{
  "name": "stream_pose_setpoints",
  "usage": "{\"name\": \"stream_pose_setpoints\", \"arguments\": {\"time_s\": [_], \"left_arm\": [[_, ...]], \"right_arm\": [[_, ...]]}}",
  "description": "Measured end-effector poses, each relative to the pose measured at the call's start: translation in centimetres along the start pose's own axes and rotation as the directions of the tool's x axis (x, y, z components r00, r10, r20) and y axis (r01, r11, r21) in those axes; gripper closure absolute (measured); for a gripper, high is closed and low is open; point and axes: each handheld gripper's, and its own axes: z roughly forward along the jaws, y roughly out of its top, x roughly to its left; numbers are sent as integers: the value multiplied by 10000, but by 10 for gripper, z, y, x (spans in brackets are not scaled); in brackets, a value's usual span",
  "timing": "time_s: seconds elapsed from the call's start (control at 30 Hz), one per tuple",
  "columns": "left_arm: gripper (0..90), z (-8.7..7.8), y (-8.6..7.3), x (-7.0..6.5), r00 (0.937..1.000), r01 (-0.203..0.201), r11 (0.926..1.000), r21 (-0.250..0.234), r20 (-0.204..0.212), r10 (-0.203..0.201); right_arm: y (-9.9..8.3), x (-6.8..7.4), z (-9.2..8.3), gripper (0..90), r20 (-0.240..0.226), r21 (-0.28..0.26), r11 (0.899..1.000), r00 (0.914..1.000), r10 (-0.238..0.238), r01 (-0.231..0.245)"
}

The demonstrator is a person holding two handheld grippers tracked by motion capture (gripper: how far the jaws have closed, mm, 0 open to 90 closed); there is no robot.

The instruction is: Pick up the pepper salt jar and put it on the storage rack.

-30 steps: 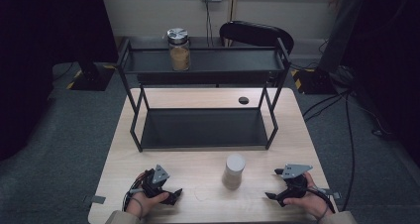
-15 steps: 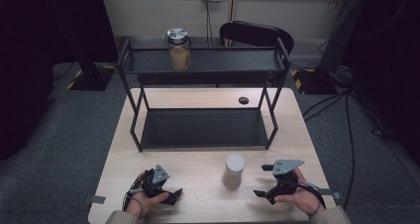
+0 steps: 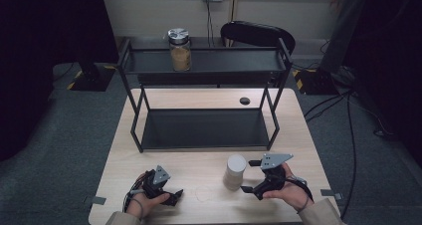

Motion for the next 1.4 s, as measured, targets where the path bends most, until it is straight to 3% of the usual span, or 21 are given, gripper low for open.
{"name": "stream_pose_setpoints", "arguments": {"time_s": [0.17, 0.4, 0.57, 0.8, 1.13, 1.4], "left_arm": [[0, 0, 0, 0, 10000, -1, 10000, 3, 0, 1], [0, 0, 0, 0, 10000, -2, 10000, 19, 1, 2], [0, 0, 0, 0, 10000, -3, 10000, 1, 3, 3], [0, 0, 0, 0, 10000, -1, 10000, 5, 0, 1], [0, 0, 0, 0, 10000, -5, 10000, 1, 2, 5], [0, 0, 0, 0, 10000, -1, 10000, 8, 2, 1]], "right_arm": [[6, 0, 8, 6, 17, -176, 9998, 10000, -12, 12], [8, -5, 17, 93, -104, -362, 9993, 9999, -125, 121], [6, -8, 21, 182, -196, -653, 9971, 9990, -397, 383], [8, -7, 23, 328, -127, -531, 9947, 9960, -889, 881], [0, -2, 24, 340, 106, -917, 9918, 9960, -887, 893], [3, 3, 23, 351, 311, -918, 9912, 9952, -925, 950]]}}
